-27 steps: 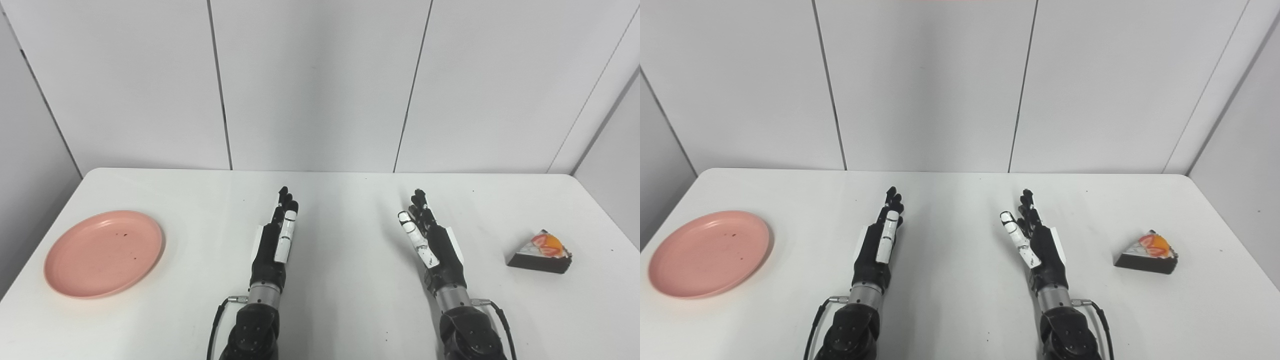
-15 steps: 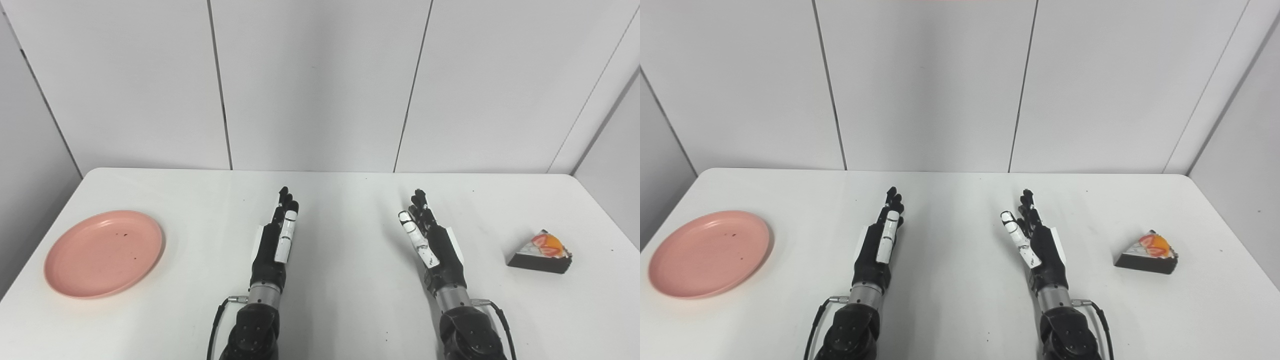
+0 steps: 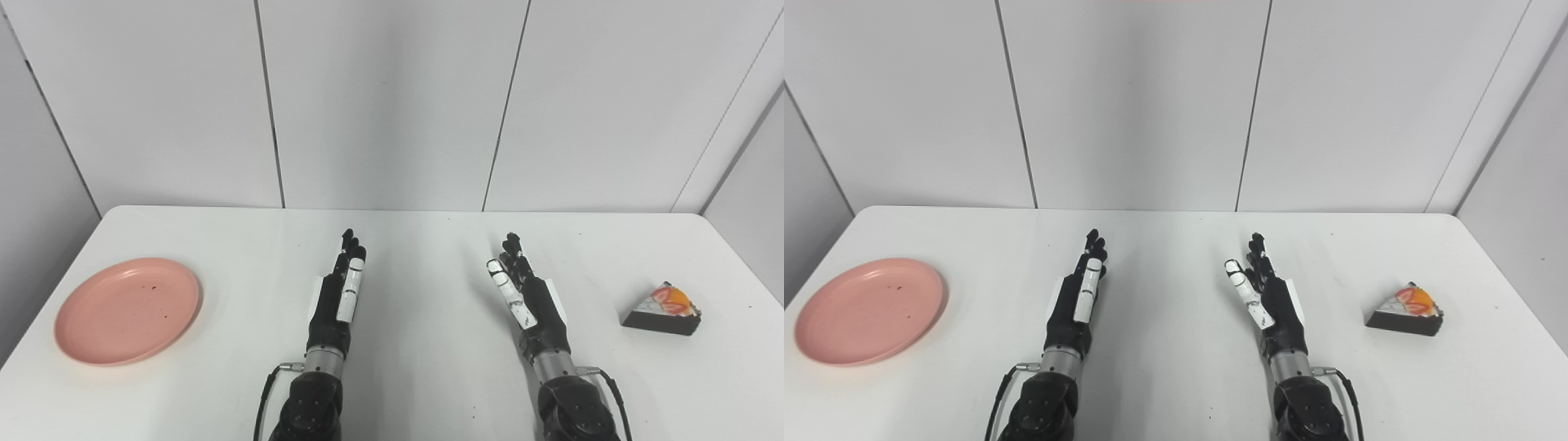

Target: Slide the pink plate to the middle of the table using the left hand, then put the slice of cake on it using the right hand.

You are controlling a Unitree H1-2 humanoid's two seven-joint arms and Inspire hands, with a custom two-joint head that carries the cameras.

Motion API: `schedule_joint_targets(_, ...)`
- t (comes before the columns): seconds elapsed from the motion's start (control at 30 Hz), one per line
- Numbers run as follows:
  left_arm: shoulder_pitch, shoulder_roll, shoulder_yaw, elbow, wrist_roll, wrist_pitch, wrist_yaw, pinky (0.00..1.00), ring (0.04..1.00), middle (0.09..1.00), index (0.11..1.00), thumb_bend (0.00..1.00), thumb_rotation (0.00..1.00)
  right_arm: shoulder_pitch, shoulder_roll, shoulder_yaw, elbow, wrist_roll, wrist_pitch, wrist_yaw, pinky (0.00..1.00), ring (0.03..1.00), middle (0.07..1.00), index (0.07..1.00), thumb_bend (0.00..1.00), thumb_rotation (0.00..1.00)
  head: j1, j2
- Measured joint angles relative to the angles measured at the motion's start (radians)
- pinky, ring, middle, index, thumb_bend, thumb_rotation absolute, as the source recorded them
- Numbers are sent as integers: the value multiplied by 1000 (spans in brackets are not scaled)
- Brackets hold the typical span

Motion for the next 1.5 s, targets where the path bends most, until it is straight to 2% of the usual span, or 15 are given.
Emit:
schedule_joint_targets(0.17, 0, 1, -2, 0, 0, 1, 0, 986, 992, 1000, 1000, 554, 1000, 0, 0, 1, 0, 5, 0, 1, 973, 1000, 1000, 1000, 646, 728, 0, 0)
schedule_joint_targets(0.57, 0, 1, -2, 1, 1, 0, 0, 978, 989, 1000, 1000, 553, 1000, 0, 0, 0, 0, 3, 0, 0, 988, 1000, 1000, 1000, 664, 705, 2, 3)
schedule_joint_targets(1.0, 0, 1, -3, 1, 4, -1, 0, 976, 987, 1000, 1000, 553, 1000, 0, 0, 1, -3, -1, 1, -1, 976, 1000, 1000, 1000, 646, 727, 0, 3)
schedule_joint_targets(1.5, 0, 1, -5, 0, 4, 2, 0, 982, 993, 1000, 1000, 541, 1000, 0, 1, -2, -2, 11, 1, -1, 975, 1000, 1000, 1000, 663, 700, 0, 5)
